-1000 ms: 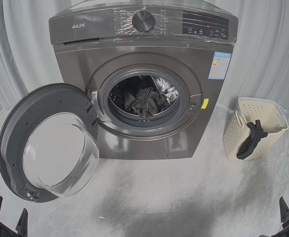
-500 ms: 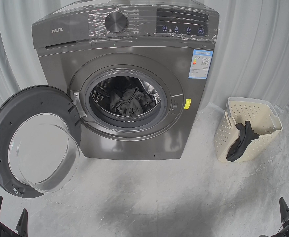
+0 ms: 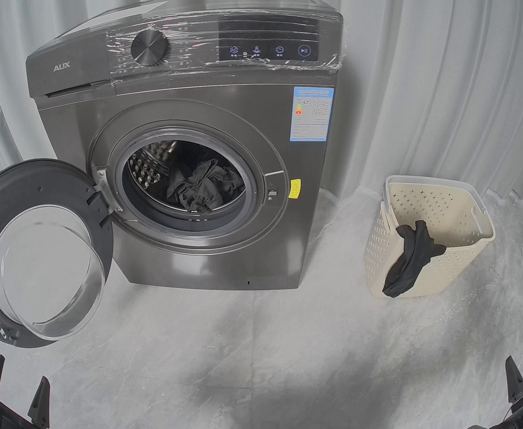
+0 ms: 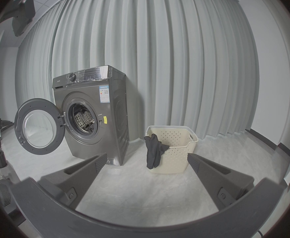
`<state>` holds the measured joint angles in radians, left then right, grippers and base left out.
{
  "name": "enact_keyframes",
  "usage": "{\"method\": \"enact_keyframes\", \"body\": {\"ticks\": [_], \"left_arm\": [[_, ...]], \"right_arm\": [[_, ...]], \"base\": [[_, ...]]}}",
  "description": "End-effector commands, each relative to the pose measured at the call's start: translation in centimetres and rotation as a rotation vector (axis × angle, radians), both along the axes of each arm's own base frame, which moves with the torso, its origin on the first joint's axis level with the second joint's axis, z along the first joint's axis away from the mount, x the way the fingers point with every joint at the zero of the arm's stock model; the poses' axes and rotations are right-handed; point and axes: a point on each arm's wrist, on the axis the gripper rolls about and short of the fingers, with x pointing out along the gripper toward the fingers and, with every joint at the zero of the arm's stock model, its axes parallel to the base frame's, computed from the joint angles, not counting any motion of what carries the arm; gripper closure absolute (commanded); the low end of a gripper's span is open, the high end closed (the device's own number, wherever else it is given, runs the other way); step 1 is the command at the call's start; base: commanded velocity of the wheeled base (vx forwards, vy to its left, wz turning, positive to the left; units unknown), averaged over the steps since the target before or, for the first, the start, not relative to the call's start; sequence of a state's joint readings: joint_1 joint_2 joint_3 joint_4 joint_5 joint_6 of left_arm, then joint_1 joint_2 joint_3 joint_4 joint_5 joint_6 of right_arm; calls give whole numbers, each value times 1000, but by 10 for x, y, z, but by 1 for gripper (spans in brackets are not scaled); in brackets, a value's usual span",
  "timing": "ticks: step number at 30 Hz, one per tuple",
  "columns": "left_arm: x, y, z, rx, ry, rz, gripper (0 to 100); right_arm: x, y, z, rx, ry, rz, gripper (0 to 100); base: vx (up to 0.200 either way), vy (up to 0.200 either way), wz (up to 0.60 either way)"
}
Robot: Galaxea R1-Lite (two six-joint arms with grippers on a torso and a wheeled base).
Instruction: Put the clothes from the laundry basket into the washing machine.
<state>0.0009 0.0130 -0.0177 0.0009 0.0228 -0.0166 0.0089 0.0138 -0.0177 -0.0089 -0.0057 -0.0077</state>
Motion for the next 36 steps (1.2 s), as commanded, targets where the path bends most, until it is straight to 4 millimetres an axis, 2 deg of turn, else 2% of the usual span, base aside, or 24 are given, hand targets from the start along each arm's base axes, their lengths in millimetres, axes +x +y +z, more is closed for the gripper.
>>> {"method": "enact_keyframes", "body": {"ticks": [1, 27, 36], "left_arm": [[0, 0, -5, 0, 2, 1, 0], [0, 0, -5, -3, 4, 2, 0], [0, 0, -5, -6, 2, 2, 0]], "right_arm": [[0, 0, -5, 0, 4, 0, 0], [0, 0, -5, 0, 4, 0, 0], [0, 0, -5, 0, 4, 0, 0]], "base": [[0, -200, 0], [0, -200, 0], [0, 0, 0]]}}
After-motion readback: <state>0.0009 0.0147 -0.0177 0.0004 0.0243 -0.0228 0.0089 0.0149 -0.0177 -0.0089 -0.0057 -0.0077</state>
